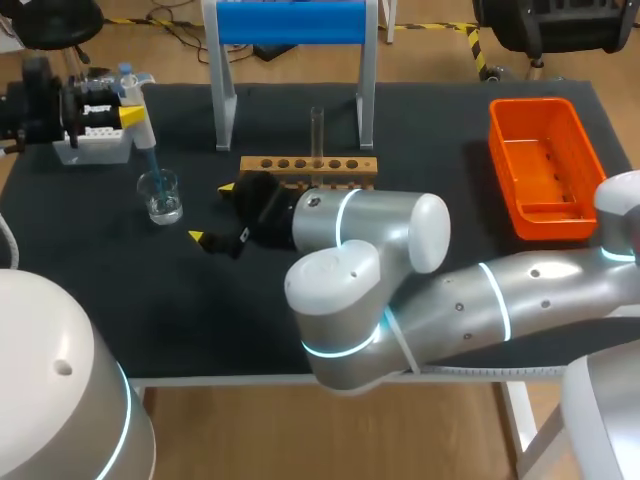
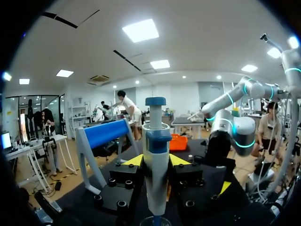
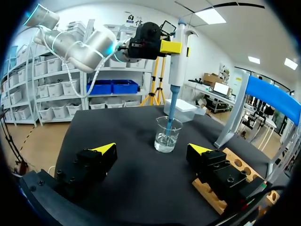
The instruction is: Invert the test tube, pick up the pipette, mount the tip to pipette, aspirate from beaker and dispense into the tube, eject the tip, return the pipette, and cap with the stopper.
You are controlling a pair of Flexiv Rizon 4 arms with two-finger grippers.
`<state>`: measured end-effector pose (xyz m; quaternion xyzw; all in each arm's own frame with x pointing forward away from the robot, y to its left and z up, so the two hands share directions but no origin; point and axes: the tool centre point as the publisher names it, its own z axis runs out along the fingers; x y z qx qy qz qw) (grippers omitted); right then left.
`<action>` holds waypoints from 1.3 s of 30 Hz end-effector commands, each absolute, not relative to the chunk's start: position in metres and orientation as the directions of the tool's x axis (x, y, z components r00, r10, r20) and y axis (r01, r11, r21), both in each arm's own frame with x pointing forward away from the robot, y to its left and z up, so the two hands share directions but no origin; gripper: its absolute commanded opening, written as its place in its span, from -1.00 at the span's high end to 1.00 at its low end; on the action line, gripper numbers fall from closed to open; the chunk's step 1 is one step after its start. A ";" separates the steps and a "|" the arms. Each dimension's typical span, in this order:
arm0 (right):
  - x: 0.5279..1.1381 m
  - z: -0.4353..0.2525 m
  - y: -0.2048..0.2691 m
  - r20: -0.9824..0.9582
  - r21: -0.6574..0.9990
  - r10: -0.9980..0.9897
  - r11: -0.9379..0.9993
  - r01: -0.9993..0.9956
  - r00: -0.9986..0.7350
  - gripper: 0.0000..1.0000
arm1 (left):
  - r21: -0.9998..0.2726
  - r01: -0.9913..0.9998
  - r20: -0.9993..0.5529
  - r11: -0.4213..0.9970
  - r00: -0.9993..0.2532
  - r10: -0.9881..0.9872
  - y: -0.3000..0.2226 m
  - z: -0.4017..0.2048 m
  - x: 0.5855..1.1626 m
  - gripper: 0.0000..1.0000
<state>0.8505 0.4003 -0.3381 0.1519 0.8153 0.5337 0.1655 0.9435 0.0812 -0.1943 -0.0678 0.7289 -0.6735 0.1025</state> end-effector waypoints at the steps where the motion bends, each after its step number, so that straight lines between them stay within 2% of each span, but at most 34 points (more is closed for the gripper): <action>1: 0.850 -0.338 0.399 -0.107 0.921 0.424 0.383 0.071 -0.899 -1.00 | -0.996 0.040 -0.058 0.082 -0.971 -0.232 0.083 -0.195 0.944 1.00; 39: 0.850 -0.338 0.399 -0.107 0.921 0.424 0.383 0.071 -0.899 -1.00 | -0.996 -0.025 0.004 0.084 -0.970 -0.242 0.083 -0.205 0.944 1.00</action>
